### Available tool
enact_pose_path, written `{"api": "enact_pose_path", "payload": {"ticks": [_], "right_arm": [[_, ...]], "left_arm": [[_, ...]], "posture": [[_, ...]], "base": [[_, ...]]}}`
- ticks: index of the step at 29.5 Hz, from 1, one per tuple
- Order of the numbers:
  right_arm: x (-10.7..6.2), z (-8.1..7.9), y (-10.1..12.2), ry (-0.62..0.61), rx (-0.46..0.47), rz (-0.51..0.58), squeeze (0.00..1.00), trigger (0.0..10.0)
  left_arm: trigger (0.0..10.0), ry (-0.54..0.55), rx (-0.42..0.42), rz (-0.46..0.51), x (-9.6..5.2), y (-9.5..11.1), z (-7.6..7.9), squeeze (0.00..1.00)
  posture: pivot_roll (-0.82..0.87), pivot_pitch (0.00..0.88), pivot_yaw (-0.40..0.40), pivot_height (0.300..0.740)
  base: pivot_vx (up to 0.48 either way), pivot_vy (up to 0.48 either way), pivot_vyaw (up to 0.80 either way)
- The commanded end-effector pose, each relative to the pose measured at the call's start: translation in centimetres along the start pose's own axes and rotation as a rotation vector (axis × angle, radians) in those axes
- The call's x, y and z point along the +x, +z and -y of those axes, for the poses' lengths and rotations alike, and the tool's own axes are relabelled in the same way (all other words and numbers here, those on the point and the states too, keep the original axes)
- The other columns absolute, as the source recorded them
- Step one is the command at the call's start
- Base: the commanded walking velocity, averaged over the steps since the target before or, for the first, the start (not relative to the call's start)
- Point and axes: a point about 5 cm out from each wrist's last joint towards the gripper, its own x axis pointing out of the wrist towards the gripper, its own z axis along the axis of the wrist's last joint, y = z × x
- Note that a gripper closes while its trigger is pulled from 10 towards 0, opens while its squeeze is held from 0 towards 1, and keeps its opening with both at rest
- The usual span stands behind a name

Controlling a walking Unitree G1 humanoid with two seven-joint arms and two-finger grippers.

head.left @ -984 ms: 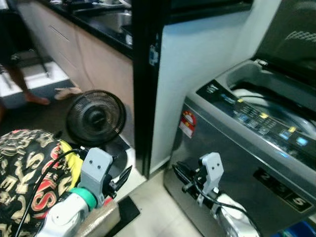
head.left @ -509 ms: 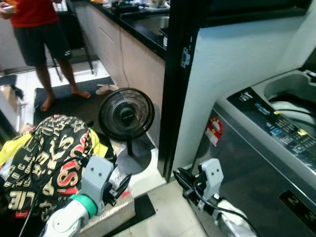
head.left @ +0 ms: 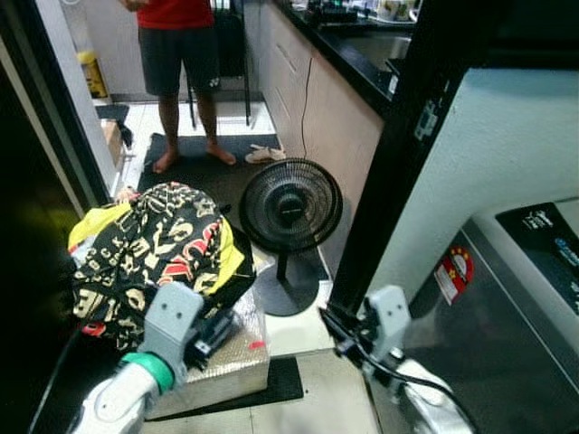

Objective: Clothes washing

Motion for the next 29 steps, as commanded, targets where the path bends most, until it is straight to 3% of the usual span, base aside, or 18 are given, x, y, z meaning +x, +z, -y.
{"api": "enact_pose_path", "payload": {"ticks": [1,10,29], "right_arm": [[-0.22,0.25,-0.16,-0.006,-0.003,-0.011,0.00,10.0],[-0.09,0.26,0.13,-0.005,-0.003,0.003,0.00,10.0],[0.12,0.25,0.49,-0.003,0.001,0.023,0.00,10.0]], "left_arm": [[10.0,-0.004,0.008,-0.003,0.14,-0.07,0.15,0.00],[10.0,0.000,0.008,0.003,0.18,-0.02,0.12,0.00],[10.0,0.002,0.014,0.013,0.26,0.01,-0.01,0.00]], "posture": [[0.10,0.000,-0.028,0.740],[0.10,0.001,-0.029,0.740],[0.09,0.004,-0.027,0.740]], "base": [[0.000,0.000,0.78],[0.000,0.000,0.78],[0.395,0.250,0.00]]}}
